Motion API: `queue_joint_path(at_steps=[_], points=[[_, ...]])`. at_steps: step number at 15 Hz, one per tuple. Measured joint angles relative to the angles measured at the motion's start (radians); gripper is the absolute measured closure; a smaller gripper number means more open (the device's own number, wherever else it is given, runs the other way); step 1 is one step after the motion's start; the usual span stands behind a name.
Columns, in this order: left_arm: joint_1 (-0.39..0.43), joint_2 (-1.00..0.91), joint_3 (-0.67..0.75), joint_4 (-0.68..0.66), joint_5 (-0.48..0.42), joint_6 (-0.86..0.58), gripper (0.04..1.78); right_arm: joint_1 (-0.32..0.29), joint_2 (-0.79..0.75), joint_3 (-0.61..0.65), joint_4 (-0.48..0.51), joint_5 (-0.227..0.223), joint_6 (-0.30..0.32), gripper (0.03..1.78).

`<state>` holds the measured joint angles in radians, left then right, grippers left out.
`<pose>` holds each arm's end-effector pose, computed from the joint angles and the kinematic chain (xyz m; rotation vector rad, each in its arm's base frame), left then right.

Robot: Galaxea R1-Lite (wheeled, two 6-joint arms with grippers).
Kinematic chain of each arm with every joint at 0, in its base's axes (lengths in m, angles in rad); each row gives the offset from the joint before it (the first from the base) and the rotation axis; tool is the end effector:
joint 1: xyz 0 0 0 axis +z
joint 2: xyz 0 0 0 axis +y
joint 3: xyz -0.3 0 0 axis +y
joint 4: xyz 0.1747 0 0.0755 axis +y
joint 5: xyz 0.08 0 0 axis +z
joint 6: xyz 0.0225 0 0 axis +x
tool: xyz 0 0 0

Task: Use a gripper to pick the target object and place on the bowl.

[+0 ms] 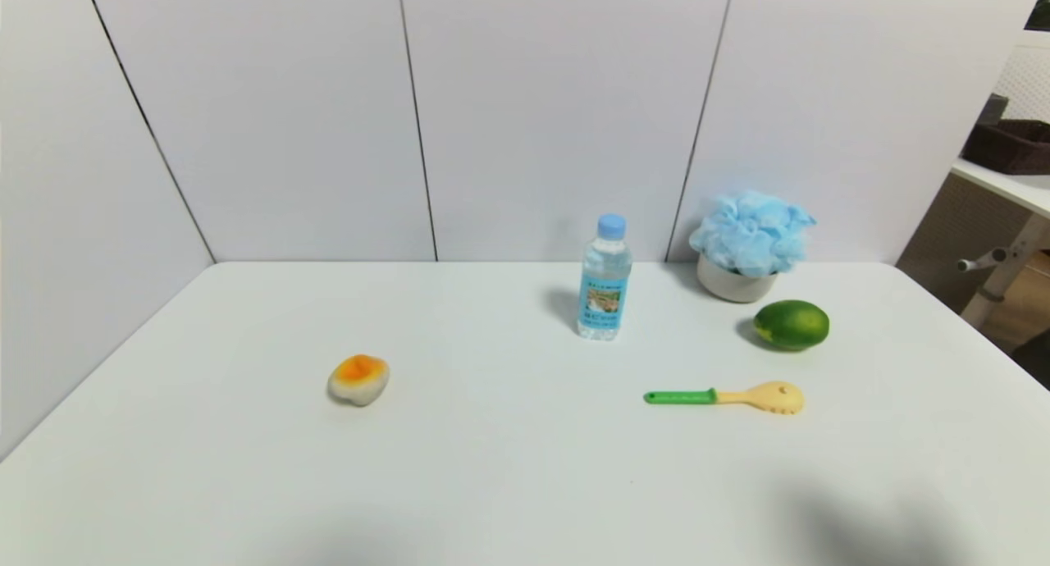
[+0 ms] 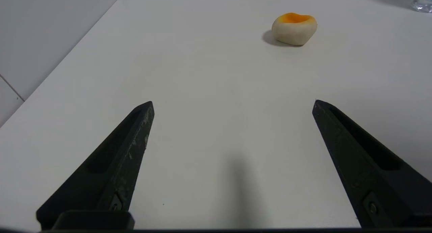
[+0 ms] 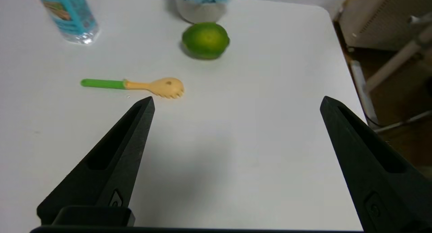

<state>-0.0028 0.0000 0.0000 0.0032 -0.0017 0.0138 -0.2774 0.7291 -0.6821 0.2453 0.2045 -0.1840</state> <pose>-0.0228 0.0000 0.0752 0.0138 0.0032 -0.0045 0.0513 -0.0099 0.2377 -0.1129 0.2895 -0.0460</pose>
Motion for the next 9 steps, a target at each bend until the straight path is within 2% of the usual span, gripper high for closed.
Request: queue_joint_path(at_steps=[3, 4, 6, 9], points=[[0.0, 0.0, 0.0, 0.0, 0.0, 0.0, 0.13, 0.042, -0.114, 0.164, -0.105, -0.119, 0.007, 0.12], [0.0, 0.0, 0.0, 0.0, 0.0, 0.0, 0.13, 0.056, -0.156, 0.218, -0.143, -0.146, 0.007, 0.12], [0.0, 0.0, 0.0, 0.0, 0.0, 0.0, 0.13, 0.076, -0.244, 0.324, -0.223, -0.174, 0.008, 0.12], [0.0, 0.0, 0.0, 0.0, 0.0, 0.0, 0.13, 0.124, -0.363, 0.443, -0.319, -0.184, 0.011, 0.12]])
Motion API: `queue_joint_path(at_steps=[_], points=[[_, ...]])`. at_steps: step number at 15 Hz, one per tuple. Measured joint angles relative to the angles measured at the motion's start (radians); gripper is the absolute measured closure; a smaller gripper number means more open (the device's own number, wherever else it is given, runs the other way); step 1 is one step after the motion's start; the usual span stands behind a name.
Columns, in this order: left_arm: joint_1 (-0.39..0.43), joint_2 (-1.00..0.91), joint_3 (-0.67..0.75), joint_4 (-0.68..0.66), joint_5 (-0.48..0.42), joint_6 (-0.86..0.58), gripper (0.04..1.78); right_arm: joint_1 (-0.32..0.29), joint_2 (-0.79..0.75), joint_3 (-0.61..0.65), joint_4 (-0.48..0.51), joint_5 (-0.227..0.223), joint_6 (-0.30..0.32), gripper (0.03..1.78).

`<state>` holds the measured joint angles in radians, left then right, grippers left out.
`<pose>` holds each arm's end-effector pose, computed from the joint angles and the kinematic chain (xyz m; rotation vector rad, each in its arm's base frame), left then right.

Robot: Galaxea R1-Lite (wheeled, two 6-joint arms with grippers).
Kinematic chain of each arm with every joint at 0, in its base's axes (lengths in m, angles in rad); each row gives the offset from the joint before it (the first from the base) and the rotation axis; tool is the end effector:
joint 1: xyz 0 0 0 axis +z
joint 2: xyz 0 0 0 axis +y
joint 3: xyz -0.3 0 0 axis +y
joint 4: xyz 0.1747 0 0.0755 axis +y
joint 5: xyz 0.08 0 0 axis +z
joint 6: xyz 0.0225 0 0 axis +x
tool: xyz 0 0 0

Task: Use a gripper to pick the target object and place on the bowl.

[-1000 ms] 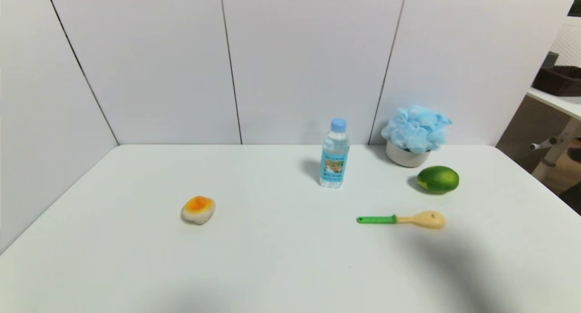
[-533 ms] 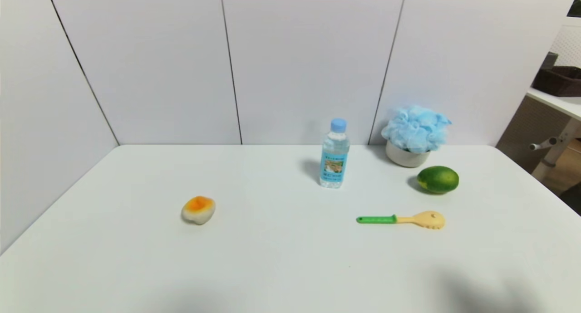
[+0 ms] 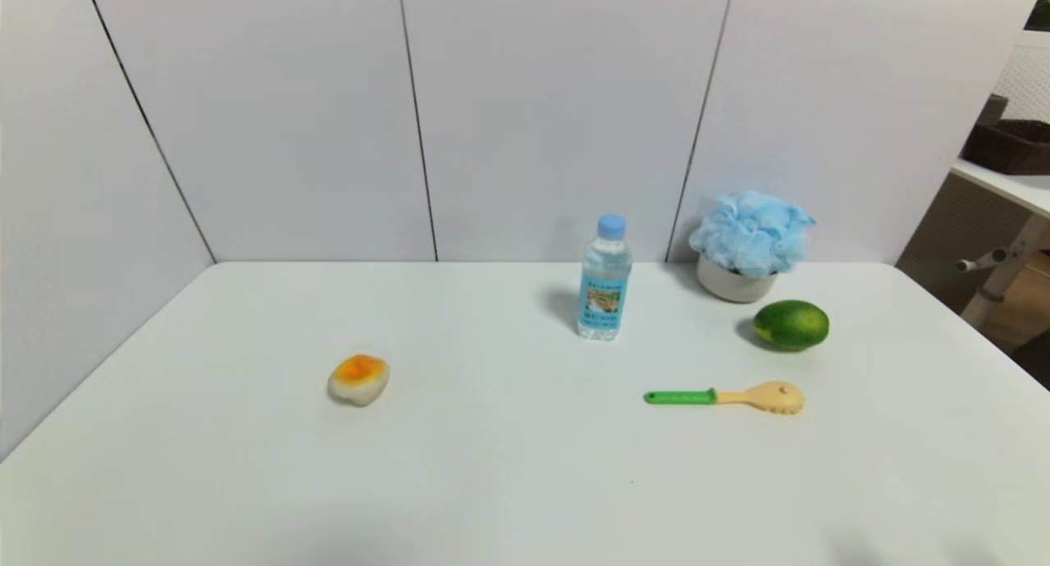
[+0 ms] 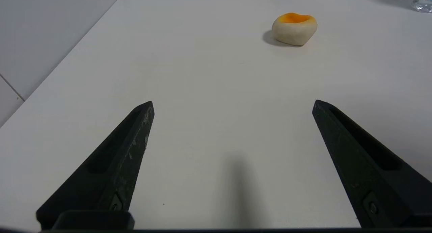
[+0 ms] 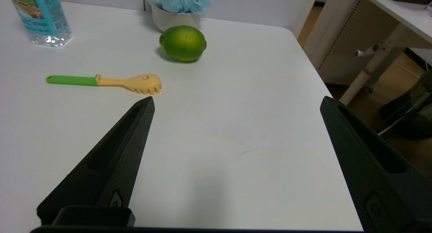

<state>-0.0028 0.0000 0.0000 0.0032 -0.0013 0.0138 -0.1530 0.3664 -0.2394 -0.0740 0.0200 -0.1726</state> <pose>-0.0228 0.0000 0.0752 0.0138 0.0032 -0.0041 0.0051 -0.0003 0.1548 -0.1677 0.0642 -0.1281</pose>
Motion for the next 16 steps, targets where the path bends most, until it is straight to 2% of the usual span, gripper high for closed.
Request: queue_joint_path(at_steps=[4, 6, 10, 14, 16], points=[[0.0, 0.0, 0.0, 0.0, 0.0, 0.0, 0.13, 0.039, -0.071, 0.101, -0.078, -0.008, 0.003, 0.12], [0.0, 0.0, 0.0, 0.0, 0.0, 0.0, 0.13, 0.052, -0.081, 0.143, -0.082, -0.01, 0.002, 0.11], [0.0, 0.0, 0.0, 0.0, -0.001, 0.0, 0.13, 0.119, -0.131, 0.203, -0.087, -0.031, -0.001, 0.11], [0.0, 0.0, 0.0, 0.0, 0.0, 0.0, 0.13, 0.146, -0.271, 0.234, 0.008, -0.016, -0.008, 0.11], [0.0, 0.0, 0.0, 0.0, 0.0, 0.0, 0.13, 0.149, -0.326, 0.238, 0.066, 0.027, 0.003, 0.11]])
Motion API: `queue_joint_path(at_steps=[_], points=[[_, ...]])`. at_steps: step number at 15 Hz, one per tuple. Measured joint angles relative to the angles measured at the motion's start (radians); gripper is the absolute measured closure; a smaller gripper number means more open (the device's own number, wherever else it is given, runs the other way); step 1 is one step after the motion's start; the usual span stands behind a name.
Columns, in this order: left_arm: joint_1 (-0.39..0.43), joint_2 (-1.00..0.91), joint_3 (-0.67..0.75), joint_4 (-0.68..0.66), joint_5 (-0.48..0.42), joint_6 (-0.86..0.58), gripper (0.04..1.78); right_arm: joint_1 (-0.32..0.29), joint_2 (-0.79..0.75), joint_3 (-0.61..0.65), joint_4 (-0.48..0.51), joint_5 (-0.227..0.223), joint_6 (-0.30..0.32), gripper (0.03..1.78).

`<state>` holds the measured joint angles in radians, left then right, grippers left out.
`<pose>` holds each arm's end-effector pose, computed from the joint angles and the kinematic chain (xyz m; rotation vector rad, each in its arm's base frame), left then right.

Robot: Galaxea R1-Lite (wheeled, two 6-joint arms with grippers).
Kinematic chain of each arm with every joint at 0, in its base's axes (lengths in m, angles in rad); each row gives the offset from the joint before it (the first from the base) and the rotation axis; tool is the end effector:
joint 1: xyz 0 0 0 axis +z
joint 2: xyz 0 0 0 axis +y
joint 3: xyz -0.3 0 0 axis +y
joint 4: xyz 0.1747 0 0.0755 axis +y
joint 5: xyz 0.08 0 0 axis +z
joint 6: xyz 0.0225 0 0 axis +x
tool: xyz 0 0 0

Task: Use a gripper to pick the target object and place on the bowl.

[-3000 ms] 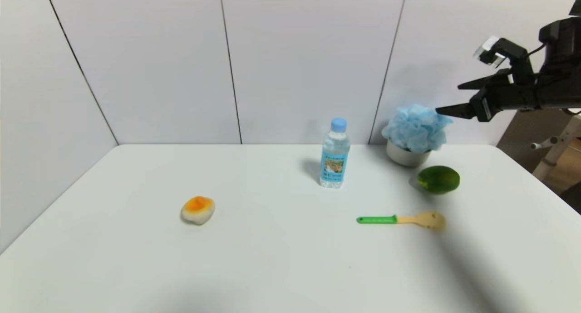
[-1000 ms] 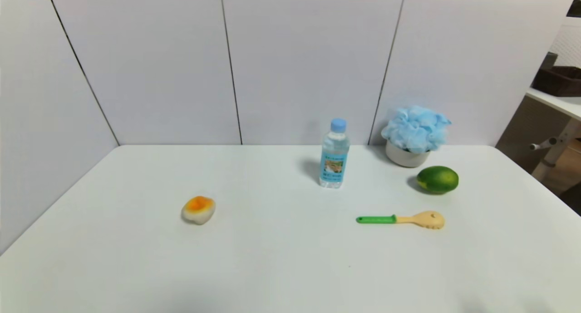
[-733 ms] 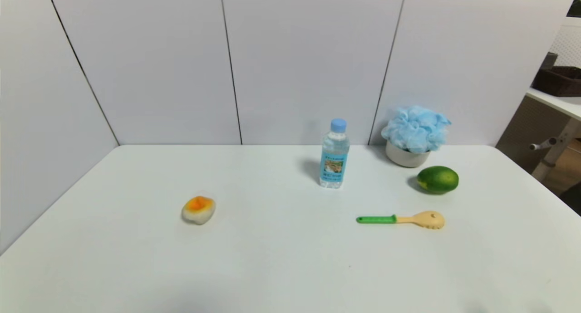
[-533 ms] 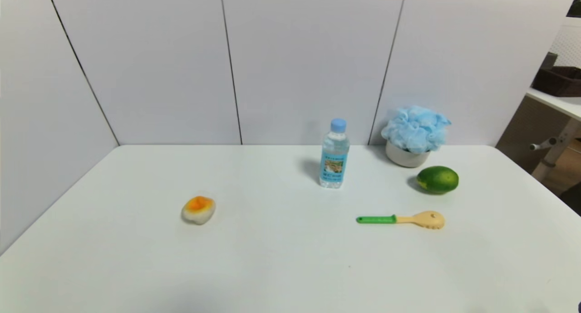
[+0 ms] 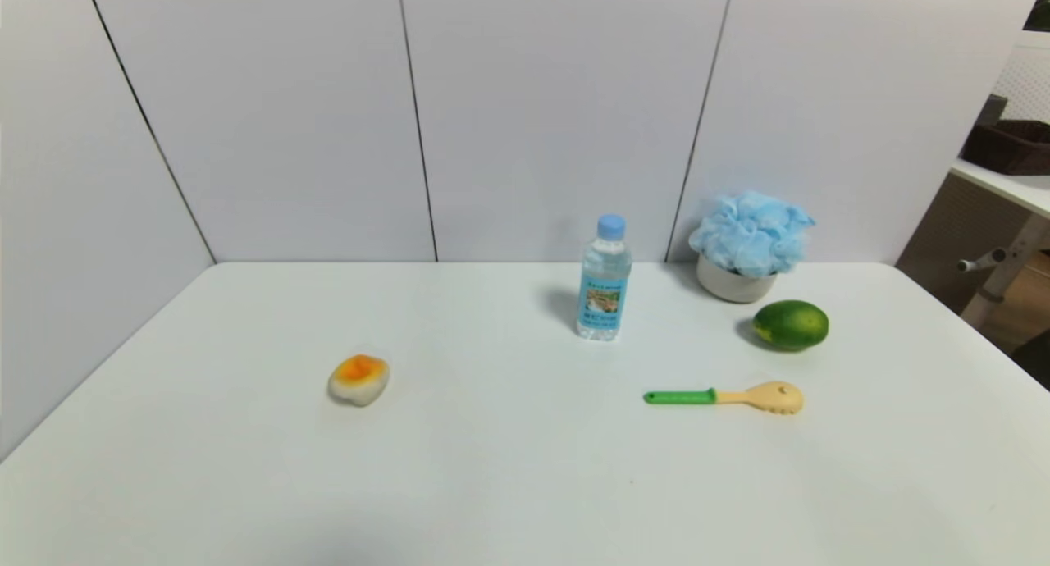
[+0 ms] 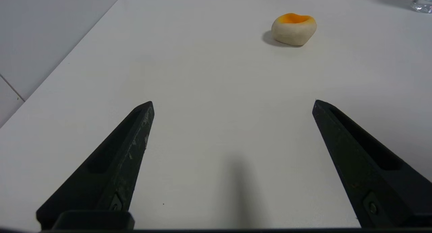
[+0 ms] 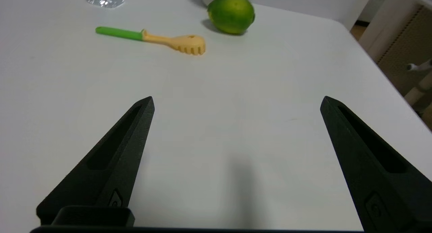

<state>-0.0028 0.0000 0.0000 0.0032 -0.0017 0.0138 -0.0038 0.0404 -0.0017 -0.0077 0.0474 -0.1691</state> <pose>-0.0228 0.0000 0.0752 0.0138 0.0032 -0.0045 -0.0198 0.0011 0.0776 -0.1683 0.0272 0.0461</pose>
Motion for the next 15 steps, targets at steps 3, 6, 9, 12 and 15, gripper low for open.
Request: queue_joint_path(at_steps=[3, 6, 9, 12, 15], points=[[0.0, 0.0, 0.0, 0.0, 0.0, 0.0, 0.13, 0.001, -0.031, 0.0, 0.012, 0.0, 0.069, 0.11], [0.0, 0.0, 0.0, 0.0, 0.0, 0.0, 0.13, 0.001, -0.041, 0.001, 0.013, 0.0, 0.074, 0.11], [0.0, 0.0, 0.0, 0.0, 0.0, 0.0, 0.13, 0.001, -0.042, 0.002, 0.014, 0.0, 0.075, 0.11], [0.0, 0.0, 0.0, 0.0, 0.0, 0.0, 0.13, 0.001, -0.042, 0.002, 0.015, 0.0, 0.066, 0.11], [0.0, 0.0, 0.0, 0.0, 0.0, 0.0, 0.13, 0.001, -0.042, 0.002, 0.016, 0.001, 0.068, 0.11]])
